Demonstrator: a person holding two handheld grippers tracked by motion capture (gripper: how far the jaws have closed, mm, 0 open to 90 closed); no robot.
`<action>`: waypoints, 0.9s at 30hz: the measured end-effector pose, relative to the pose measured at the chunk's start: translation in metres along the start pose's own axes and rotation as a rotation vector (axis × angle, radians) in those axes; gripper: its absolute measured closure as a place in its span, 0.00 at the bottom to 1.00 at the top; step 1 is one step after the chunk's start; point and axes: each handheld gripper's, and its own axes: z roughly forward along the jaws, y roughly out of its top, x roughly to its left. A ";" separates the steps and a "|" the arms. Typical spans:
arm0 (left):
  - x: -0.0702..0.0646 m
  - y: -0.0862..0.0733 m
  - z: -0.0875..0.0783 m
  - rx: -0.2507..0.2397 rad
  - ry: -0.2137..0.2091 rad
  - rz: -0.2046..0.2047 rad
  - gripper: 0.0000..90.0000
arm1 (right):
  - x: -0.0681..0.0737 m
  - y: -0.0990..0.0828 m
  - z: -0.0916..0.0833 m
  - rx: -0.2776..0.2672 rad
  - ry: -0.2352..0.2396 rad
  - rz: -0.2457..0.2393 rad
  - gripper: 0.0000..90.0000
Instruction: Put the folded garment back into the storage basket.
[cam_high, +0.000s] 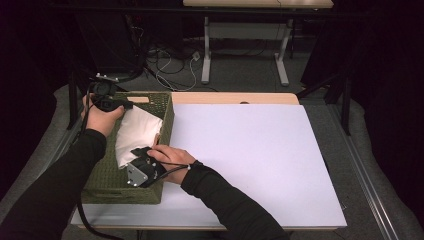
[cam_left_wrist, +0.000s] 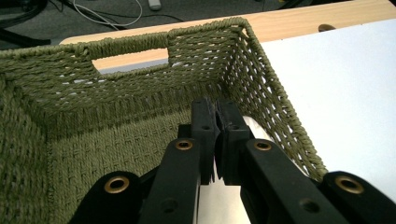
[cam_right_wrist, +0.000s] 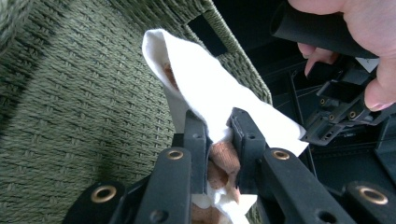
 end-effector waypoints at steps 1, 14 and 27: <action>0.000 0.000 0.002 0.000 0.001 0.005 0.96 | 0.000 -0.001 0.001 0.003 -0.001 0.004 0.87; 0.004 0.003 0.017 0.024 0.012 0.011 0.96 | 0.003 -0.005 0.011 0.015 0.023 0.025 0.87; 0.010 0.005 0.033 0.031 0.033 -0.009 0.96 | 0.005 -0.005 0.014 0.030 0.054 0.017 0.87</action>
